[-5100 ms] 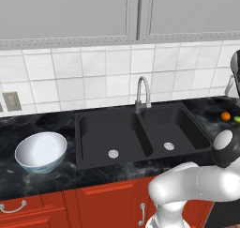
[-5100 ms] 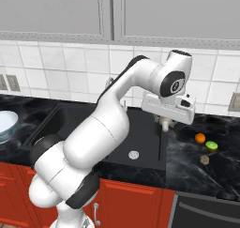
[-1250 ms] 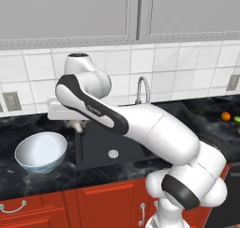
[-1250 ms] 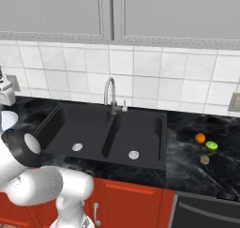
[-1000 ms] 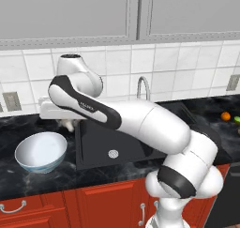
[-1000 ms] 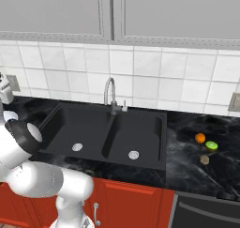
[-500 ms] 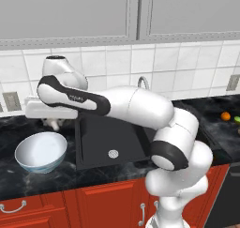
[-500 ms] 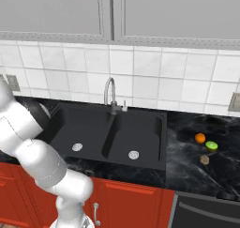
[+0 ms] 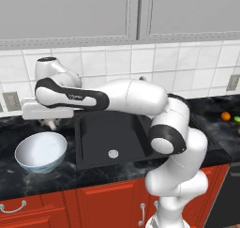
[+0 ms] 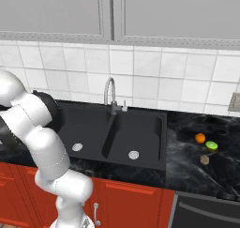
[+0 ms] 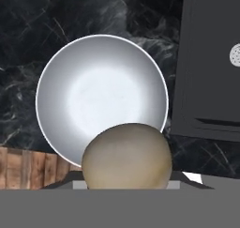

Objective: There is a mixed pile of frozen fruits and vegetables on the counter. Locate all the frozen vegetables and place the items in a bowl on the counter. Take all the frozen fruits and defrost them in a running sink.

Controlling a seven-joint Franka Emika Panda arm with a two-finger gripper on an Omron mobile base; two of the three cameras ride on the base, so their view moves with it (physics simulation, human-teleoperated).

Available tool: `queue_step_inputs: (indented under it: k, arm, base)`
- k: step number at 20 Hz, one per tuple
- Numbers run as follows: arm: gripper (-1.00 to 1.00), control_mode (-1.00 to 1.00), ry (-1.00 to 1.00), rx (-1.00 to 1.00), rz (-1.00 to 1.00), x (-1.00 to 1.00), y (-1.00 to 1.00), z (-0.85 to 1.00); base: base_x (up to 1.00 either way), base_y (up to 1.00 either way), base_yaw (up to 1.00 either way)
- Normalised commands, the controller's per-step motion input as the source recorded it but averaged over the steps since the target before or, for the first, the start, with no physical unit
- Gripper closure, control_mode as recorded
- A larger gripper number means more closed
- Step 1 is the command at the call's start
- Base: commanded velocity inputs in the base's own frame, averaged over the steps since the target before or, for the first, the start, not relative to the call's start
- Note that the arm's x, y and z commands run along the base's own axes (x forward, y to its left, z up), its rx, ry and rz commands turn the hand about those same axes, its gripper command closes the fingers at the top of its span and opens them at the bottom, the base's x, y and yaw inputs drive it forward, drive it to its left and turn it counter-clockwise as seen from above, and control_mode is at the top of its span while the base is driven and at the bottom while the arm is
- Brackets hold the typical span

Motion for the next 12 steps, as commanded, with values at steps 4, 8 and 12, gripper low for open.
queue_step_inputs:
  k: [4, 8, 12]
  arm:
    - [1.00, -1.00, 0.00, 0.00, 0.00, 0.01, 0.11, -0.44]
    - [1.00, -1.00, 0.00, 0.00, 0.00, 0.00, 0.11, -0.34]
    - [1.00, -1.00, 0.00, 0.00, 0.00, 0.00, 0.12, -0.35]
  base:
    - [0.00, 0.00, 0.00]
    - [0.00, 0.00, 0.00]
    - [0.00, 0.00, 0.00]
